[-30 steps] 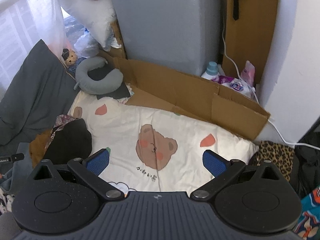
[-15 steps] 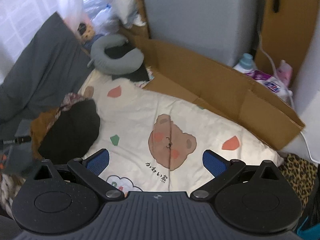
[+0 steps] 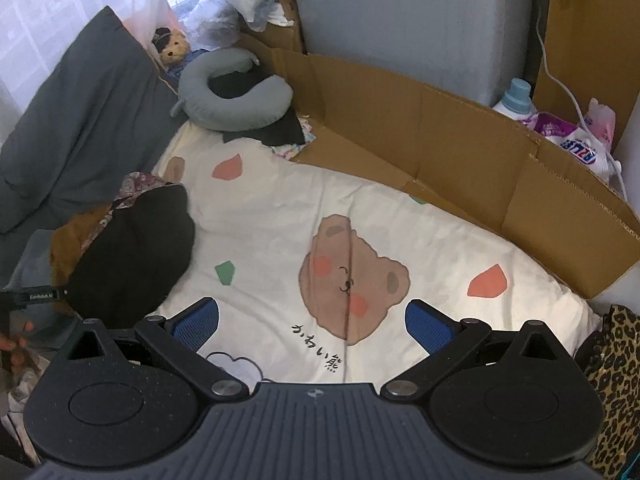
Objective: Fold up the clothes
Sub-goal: 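Move the left tool toward the black hoodie on the clothes pile, then close the left gripper on the black hoodie edge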
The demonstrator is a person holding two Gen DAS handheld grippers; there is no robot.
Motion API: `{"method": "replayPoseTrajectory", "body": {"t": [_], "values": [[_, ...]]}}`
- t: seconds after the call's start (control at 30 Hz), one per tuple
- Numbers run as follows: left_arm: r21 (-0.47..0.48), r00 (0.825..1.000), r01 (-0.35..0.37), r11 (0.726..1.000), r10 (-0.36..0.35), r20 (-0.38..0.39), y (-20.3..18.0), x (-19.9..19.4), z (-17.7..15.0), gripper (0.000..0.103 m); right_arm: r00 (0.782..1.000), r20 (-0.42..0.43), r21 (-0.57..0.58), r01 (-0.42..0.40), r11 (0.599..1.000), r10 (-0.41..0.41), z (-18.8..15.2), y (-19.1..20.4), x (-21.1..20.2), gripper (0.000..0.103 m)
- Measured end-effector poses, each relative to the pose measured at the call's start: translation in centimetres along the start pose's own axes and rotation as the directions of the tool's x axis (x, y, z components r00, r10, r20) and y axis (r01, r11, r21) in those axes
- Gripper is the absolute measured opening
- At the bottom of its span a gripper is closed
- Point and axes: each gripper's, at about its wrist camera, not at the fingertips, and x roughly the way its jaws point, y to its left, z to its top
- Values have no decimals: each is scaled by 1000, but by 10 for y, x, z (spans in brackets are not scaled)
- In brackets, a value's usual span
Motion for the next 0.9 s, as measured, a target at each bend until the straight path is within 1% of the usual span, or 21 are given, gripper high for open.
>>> {"method": "replayPoseTrajectory", "body": {"t": [0.2,0.37,0.5,0.6,0.7,0.9], "values": [[3,1000,-9,1000,9,-29,4,33,-17,97,1000,13,-8,-5,1000,5,-12,-2,27,102],[-13,999,-28,1000,27,-34,11,53,-28,97,1000,7,0,-9,1000,9,-25,-8,52,102],[-10,999,-28,1000,28,-36,13,66,-38,97,1000,-1,12,-6,1000,6,-38,-14,69,102],[-8,999,-16,1000,16,-48,12,75,-45,97,1000,2,13,-9,1000,9,-47,-17,81,102],[-4,999,-3,1000,3,-43,10,82,-53,97,1000,-2,1,-12,1000,12,-57,-18,90,102],[-36,997,21,999,-24,-79,8,103,-70,98,998,-40,14,-47,999,47,-82,-24,113,102]]}}
